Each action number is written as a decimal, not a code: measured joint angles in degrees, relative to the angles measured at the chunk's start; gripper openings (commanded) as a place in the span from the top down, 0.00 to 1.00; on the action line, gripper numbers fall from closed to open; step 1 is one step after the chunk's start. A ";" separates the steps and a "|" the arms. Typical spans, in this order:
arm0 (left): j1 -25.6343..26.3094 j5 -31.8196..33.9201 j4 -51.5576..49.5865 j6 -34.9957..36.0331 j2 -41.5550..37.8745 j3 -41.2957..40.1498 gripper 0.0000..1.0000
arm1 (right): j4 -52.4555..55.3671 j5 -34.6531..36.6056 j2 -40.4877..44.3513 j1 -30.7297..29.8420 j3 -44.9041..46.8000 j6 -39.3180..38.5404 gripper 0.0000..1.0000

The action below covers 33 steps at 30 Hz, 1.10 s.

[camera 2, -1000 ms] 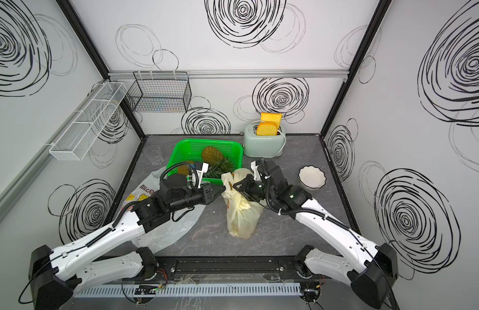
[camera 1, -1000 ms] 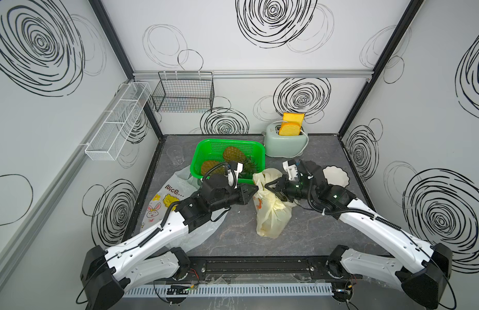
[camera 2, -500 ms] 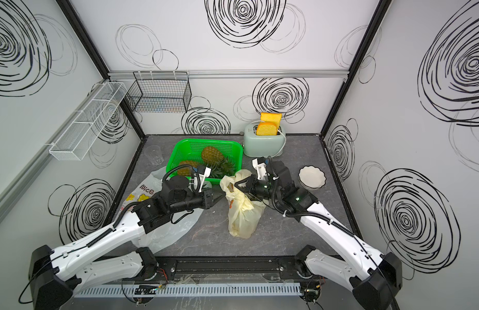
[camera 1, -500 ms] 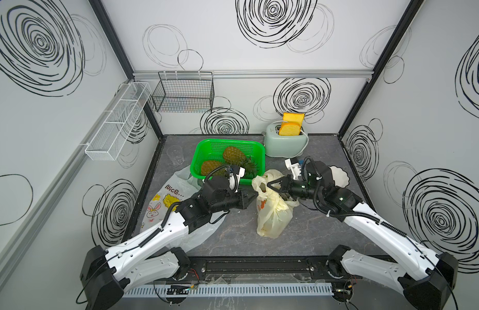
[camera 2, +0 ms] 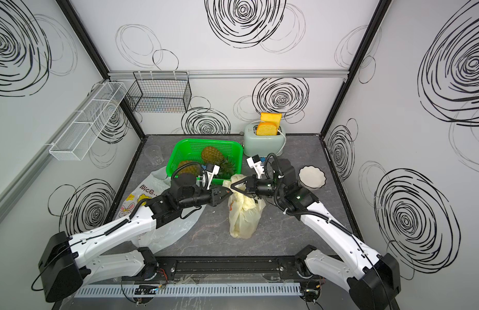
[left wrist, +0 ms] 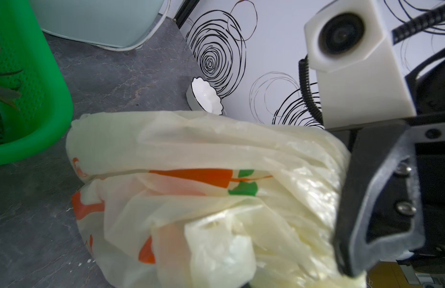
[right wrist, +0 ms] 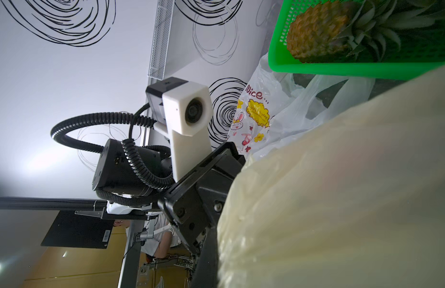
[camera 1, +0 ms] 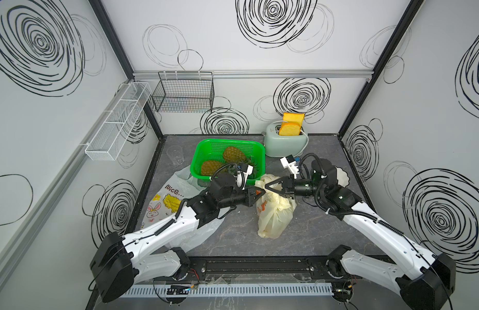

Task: Place the pineapple into a plastic bag & tie a knot
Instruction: Cross the plastic bag at the center of the board.

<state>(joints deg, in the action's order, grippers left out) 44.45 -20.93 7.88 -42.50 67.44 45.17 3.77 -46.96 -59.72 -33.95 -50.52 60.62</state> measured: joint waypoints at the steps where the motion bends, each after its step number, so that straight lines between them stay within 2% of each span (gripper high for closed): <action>1: 0.00 -0.24 0.68 0.20 0.07 -0.42 1.00 | -0.31 -0.76 -0.15 0.28 0.17 -0.02 1.00; 9: 0.00 0.74 1.11 2.75 -2.89 -3.13 0.98 | -0.44 -3.28 0.00 3.50 2.12 -1.55 1.00; 15: 0.70 3.17 0.31 8.90 -8.26 -5.57 0.75 | -0.83 -5.25 0.11 3.78 2.36 -1.73 1.00; 19: 1.62 5.05 -0.57 13.75 -13.70 -7.45 0.56 | -0.83 -5.77 0.11 3.87 2.36 -1.86 1.00; 21: 2.12 5.68 -0.33 15.96 -16.33 -7.91 0.53 | -0.81 -5.79 0.11 4.00 2.36 -1.97 1.00; 24: 3.58 6.67 1.09 19.74 -20.24 -8.48 0.53 | -0.81 -5.81 0.11 4.15 2.36 -1.99 1.00; 27: 5.77 7.13 4.35 24.13 -21.64 -8.55 0.60 | -0.81 -6.01 0.11 4.15 2.36 -1.99 1.00; 33: 6.12 7.28 8.90 29.70 -17.00 -8.52 0.70 | -0.81 -6.27 0.22 4.15 2.34 -1.97 1.00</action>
<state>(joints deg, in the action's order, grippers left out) 50.57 -13.65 16.78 -12.80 50.43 36.64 2.96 -53.23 -59.51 -29.80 -48.18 58.65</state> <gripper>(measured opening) 0.326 0.045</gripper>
